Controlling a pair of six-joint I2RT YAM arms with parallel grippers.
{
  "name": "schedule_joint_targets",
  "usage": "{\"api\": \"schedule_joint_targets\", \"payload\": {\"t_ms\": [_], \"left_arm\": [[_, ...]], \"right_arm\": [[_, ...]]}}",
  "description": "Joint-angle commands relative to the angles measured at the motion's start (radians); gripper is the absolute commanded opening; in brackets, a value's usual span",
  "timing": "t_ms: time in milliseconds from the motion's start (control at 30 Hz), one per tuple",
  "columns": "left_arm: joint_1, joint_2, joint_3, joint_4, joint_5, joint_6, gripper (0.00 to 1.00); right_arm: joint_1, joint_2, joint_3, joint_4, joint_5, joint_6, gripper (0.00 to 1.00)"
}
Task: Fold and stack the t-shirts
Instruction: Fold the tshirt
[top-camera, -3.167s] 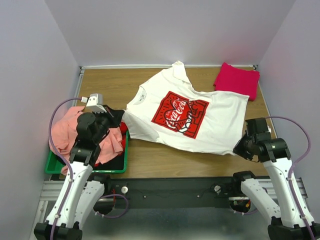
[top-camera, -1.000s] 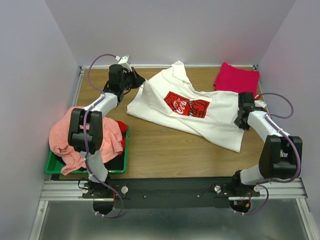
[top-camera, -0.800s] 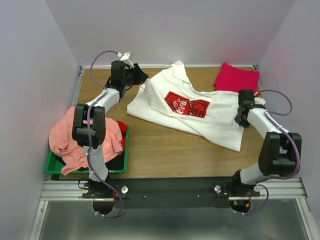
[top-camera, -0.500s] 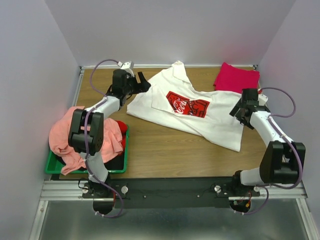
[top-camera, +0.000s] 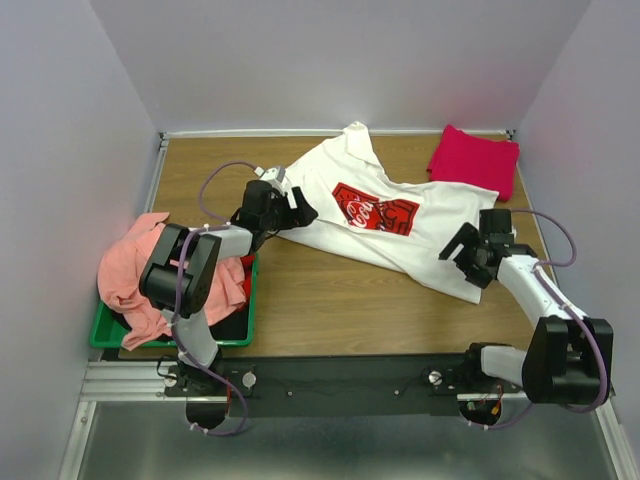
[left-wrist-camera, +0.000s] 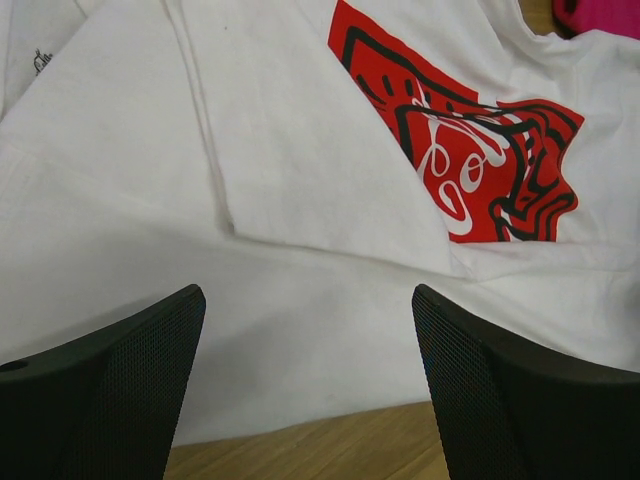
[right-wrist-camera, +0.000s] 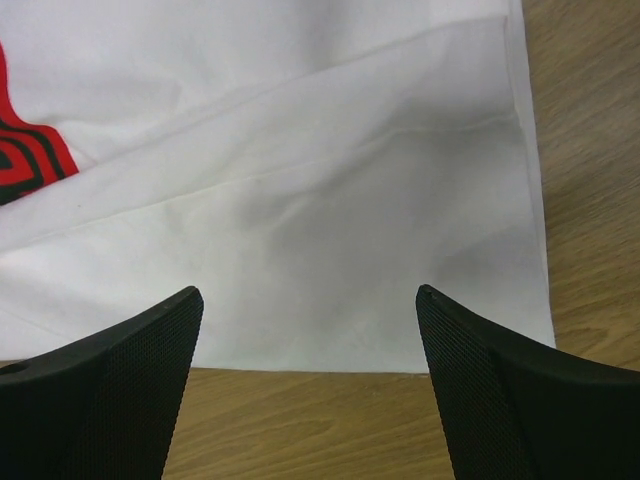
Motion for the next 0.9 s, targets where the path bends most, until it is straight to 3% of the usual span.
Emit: {"api": "schedule_joint_targets", "payload": {"t_ms": [0,133,433,867], "left_arm": [[0.000,0.070,0.002,0.088,0.009,-0.028,0.92],[0.016,0.087,0.000,0.088,-0.028,-0.023,0.92],[0.043,0.133,0.000,0.091,-0.054,-0.012,0.93],[0.046,0.113,-0.020,0.087,-0.062,0.032,0.93]], "right_arm": [[0.004,0.036,-0.039,0.013,-0.026,0.045,0.94],[0.004,0.051,-0.056,0.013,0.063,0.057,1.00],[-0.005,0.040,-0.029,0.006,0.201,0.055,1.00],[-0.027,0.261,0.087,0.047,0.276,0.026,1.00]]}}
